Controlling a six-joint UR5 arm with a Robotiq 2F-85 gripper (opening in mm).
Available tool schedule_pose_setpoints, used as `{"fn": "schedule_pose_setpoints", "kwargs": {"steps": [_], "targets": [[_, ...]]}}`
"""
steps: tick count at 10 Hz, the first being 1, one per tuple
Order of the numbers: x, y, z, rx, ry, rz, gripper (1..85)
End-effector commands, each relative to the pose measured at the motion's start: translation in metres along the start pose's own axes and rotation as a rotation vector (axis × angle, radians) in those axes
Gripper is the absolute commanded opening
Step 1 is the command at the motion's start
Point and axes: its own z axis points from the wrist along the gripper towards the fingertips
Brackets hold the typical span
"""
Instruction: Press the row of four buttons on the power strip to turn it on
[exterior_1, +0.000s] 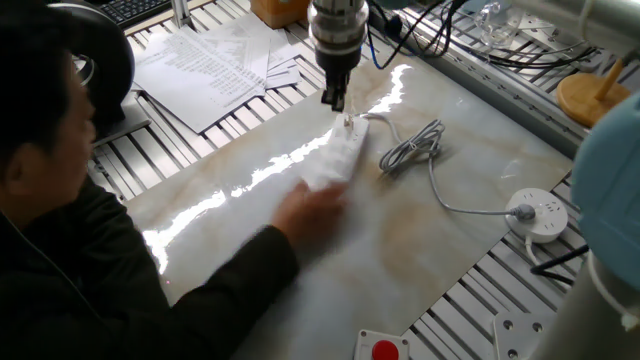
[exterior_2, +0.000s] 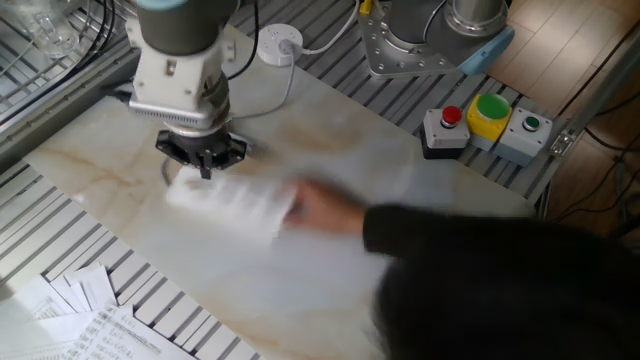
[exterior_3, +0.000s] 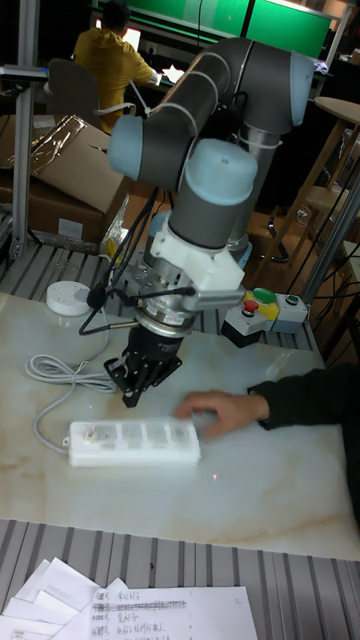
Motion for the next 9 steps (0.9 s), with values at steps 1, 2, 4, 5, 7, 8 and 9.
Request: {"fn": "schedule_pose_setpoints", "kwargs": {"steps": [1,2,4,5,7,8,9], "targets": [[0.008,-0.003,0.025,-0.003,0.022,-0.005,1.0],[-0.002,-0.006,0.033,0.010,-0.001,0.010,1.0],[-0.010,-0.008,0.033,0.030,-0.012,0.005,1.0],[-0.018,-0.017,0.030,0.067,-0.026,-0.018,1.0],[-0.036,-0.032,0.022,0.156,-0.016,-0.128,1.0],[-0.040,-0.026,0.019,0.148,-0.005,-0.132,1.0],[-0.043,-0.022,0.015,0.135,-0.014,-0.122,1.0]]}}
